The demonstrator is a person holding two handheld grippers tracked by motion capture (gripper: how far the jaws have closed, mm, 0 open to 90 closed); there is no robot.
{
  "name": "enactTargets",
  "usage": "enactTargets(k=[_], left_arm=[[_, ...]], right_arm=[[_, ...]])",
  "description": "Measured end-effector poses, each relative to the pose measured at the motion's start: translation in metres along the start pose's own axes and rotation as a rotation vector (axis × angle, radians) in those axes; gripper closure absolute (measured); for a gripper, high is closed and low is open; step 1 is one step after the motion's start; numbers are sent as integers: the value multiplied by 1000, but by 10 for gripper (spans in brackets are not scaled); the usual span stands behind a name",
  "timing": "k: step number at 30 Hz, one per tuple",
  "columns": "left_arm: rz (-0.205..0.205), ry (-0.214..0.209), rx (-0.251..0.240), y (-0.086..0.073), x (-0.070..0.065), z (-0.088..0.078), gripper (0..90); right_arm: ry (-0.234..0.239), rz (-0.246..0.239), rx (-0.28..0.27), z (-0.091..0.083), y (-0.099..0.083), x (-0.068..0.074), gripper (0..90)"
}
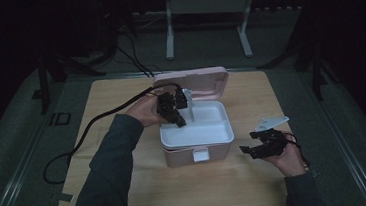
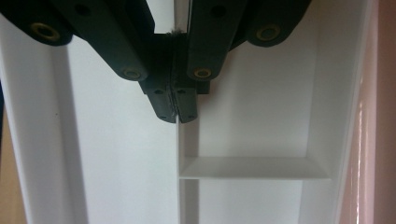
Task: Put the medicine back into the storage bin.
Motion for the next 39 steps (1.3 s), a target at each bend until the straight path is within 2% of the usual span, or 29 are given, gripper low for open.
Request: enactTargets(k=[6,11,12,14,17,23,28,30,32,33,35,36,37,39], left_arm=[[-3,-7,-21,-1,-1,1,895],[-9,-17,-59,1,0,-8,895],[-9,-17,-59,1,0,-8,895],[-3,-13,-90,4,-1,-7,896],[-12,-23,-94,4,0,-4,895],[-13,-21,-1,-3,1,16,893],[-15,-22,28,-4,0,22,883],[-22,-9,25,-4,1,20,820],[-20,11,5,-4,1,14,692],[-5,27,-9,-4,2,10,665],[-27,53,-42,-5,0,1,618],[-27,53,-42,-5,0,1,604],[-31,73,-81,-10,-2,-14,588],[-40,75,-94,-11,-4,-18,575]], right_arm=[[1,-5,4,1,0,1,299],[2,1,3,0,-1,0,298],[2,1,3,0,-1,0,298],[5,0,8,1,-1,1,298],[5,1,7,1,-1,1,298],[4,3,5,1,-1,0,299],[4,4,2,0,-1,0,299],[4,0,2,-1,-1,0,298],[4,3,-2,-1,-1,0,298],[4,5,-3,-2,-1,-1,298],[3,7,-5,-2,-1,-1,298],[3,7,-5,-2,-1,-1,298],[2,7,-3,-2,-1,-1,295],[2,5,-6,-3,0,-1,294]])
Point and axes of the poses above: each handheld gripper's, and its own axes: z roughly forward along the jaws, y roughly out of its top, x roughly to its left, the point moved 10 cm from there along z, roughly forward along the jaws, and after that the axes turned 2 degrees about x, right-handed, at the moved point
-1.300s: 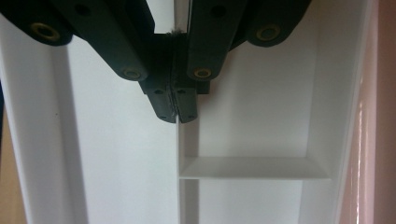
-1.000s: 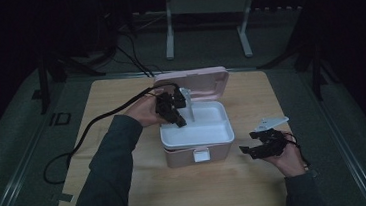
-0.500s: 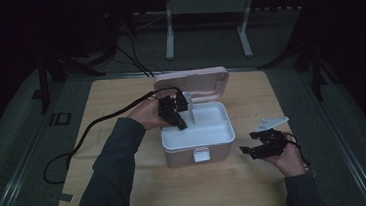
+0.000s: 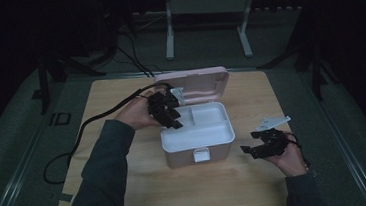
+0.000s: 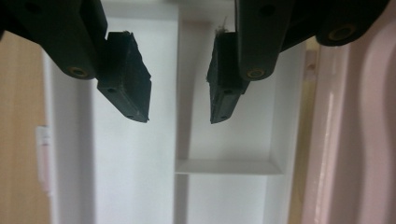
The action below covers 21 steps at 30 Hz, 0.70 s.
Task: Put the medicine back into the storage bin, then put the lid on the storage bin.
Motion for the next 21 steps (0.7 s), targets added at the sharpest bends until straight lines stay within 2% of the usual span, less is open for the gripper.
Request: enactTargets(k=[1,3,4,5,6,8,9,10,12,14,16,19,20,21], left_arm=[[14,24,-18,-2,0,-9,566],[14,24,-18,-2,0,-9,558],[6,30,-54,-5,-2,-19,558],[-1,25,-74,-7,-2,-23,558],[-10,37,-89,-10,-1,-27,558],[-36,54,-115,-18,1,-33,548],[-36,54,-115,-18,1,-33,547],[-55,67,-133,-26,3,-39,533],[-62,98,-137,-33,6,-44,530],[-85,96,-171,-39,7,-51,534],[-118,136,-193,-51,14,-61,542],[-173,185,-268,-61,25,-73,574],[-173,185,-268,-61,25,-73,592],[-206,204,-303,-64,31,-77,592]], right_arm=[[-2,3,-1,-1,0,0,294],[-5,0,-4,-2,1,-1,294],[-5,0,-4,-2,1,-1,294],[-4,2,-6,-2,1,-1,294],[-5,1,-5,-2,1,-2,294],[-4,3,-4,-2,0,-1,294],[-4,3,-4,-2,0,-1,294],[-5,3,-4,-2,1,-2,294],[-7,6,-3,-2,1,-2,294],[-8,4,-4,-2,1,-3,294],[-14,6,-5,-2,2,-4,291],[-22,17,-13,-2,4,-7,292],[-22,22,-15,-3,4,-7,292],[-22,22,-15,-3,4,-7,292]])
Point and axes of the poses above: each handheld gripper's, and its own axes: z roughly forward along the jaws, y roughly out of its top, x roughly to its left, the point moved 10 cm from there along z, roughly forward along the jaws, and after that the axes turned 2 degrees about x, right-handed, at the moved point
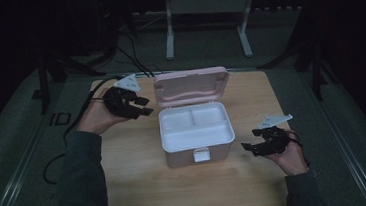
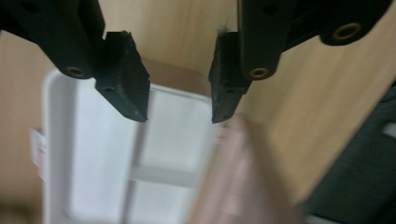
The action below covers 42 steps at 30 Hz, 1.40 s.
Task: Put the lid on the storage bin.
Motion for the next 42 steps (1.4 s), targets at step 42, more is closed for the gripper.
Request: enactTargets(k=[42], left_arm=[[-139,-8,-81,24,16,49,812]], right_arm=[[191,-60,-46,31,30,61,441]])
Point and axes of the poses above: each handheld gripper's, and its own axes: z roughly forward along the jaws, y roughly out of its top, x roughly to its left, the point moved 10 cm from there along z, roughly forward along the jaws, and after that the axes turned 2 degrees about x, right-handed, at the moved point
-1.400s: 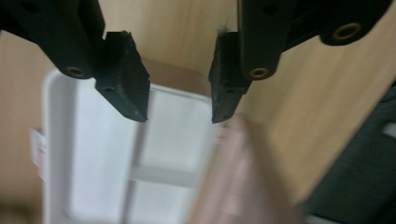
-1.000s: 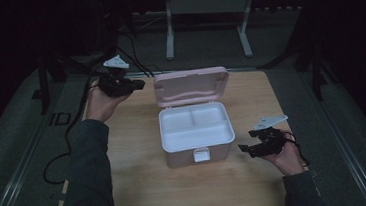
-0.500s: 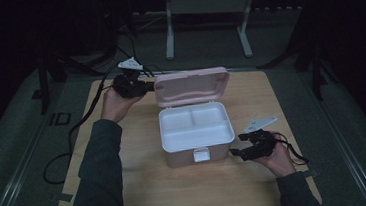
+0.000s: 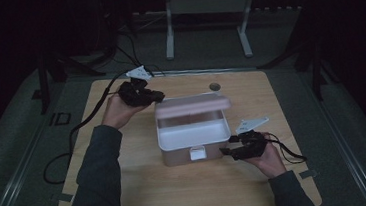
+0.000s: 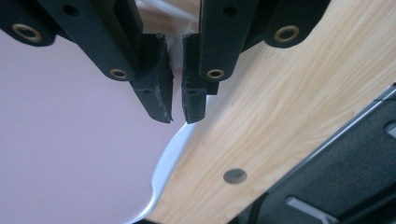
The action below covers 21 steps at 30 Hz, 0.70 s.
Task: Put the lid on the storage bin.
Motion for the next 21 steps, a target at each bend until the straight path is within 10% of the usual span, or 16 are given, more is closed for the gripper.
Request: enactTargets(k=[7,21], left_arm=[[-35,30,-55,-5,9,-14,792],[-78,88,-108,-59,-6,-46,690]], right_arm=[[16,-3,-25,-5,2,1,437],[-131,59,-46,-42,-13,-40,414]])
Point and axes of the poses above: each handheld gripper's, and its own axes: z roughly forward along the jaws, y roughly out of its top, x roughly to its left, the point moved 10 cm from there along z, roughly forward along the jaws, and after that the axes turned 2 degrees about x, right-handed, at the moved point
